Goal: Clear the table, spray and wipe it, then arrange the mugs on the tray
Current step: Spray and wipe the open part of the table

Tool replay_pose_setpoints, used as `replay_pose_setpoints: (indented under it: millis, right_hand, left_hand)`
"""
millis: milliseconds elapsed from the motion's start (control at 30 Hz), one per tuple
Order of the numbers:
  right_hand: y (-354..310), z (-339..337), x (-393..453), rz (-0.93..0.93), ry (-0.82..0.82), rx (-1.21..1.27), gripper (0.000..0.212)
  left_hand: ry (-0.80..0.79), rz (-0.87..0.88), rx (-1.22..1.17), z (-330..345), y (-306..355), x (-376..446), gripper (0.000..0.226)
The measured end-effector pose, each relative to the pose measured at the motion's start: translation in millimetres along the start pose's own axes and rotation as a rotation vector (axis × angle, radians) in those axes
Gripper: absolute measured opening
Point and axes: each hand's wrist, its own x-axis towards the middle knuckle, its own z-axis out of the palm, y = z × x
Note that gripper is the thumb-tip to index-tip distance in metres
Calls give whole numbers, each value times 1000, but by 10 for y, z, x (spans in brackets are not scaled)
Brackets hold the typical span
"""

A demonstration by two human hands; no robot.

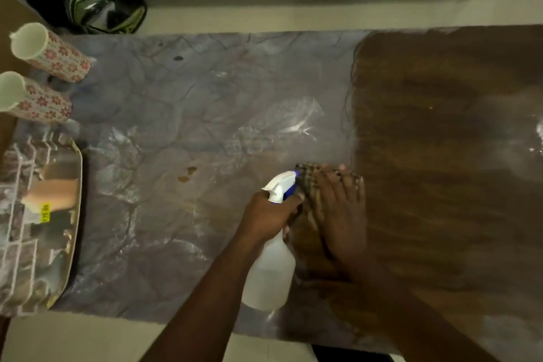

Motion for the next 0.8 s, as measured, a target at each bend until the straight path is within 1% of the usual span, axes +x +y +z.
replay_pose_setpoints:
  millis: [67,100,133,167,200,267,300,333,367,433,467,500,533,567,633,667,700,733,800]
  right_hand:
    - [115,52,-142,-222,-59,-44,57]
    - [258,26,-167,-285,-79,-76,59]
    - [419,7,-121,-277,-66,-90,59]
    - [538,-33,-17,-201,-36,-81,57]
    - [596,-82,158,-79,6,-63,55]
    - [494,-126,550,183,77,-21,51]
    - [364,-128,697,248,102,-7,50]
    - [244,-116,774,236,119,1,51]
    - [176,-92,777,168,107,-3,55]
    - [214,-62,571,-54,8,-57,69]
    - [306,-79,450,-165,-38,-102,73]
    - [426,-130,400,-217,-57,-123,70]
    - [538,-159,423,-195,-33,-108,63]
    - [601,-190,525,-113,17,-80,56]
    - [550,-228,924,178,121,-27,48]
    - [458,-220,1156,283,148,-5,47]
    - [321,-200,1362,322,154,17,48]
    - [175,-177,1494,291,143,31,51]
    - [17,-78,1434,85,71,-1,55]
  left_hand:
    - [10,-16,9,-27,84,133,40]
    - [30,-72,14,-41,124,177,39]
    - [43,-141,8,-51,161,238,35]
    - [45,-193,-2,-58,192,299,31]
    - [38,-218,-1,-62,219,359,29]
    - [-3,-203,11,-66,275,451,24]
    - [-18,-181,5,-65,324,496,22]
    - [-20,-167,1,-62,370,536,20]
    - [-2,-149,8,-63,415,592,22]
    - [35,-101,36,-67,526,688,25]
    - [16,-84,32,-73,603,736,24]
    - [-29,-91,25,-79,699,793,19]
    - [-75,-123,9,-93,793,867,9]
    - [-101,-155,9,-114,890,937,3]
    - [-86,-158,48,-158,1006,1098,15]
    - [-74,-156,55,-166,1060,1167,19]
    - [-56,-160,57,-177,1105,1228,21]
    - [-37,-162,58,-185,1133,1285,21]
    - [-9,-157,88,-205,1189,1380,21]
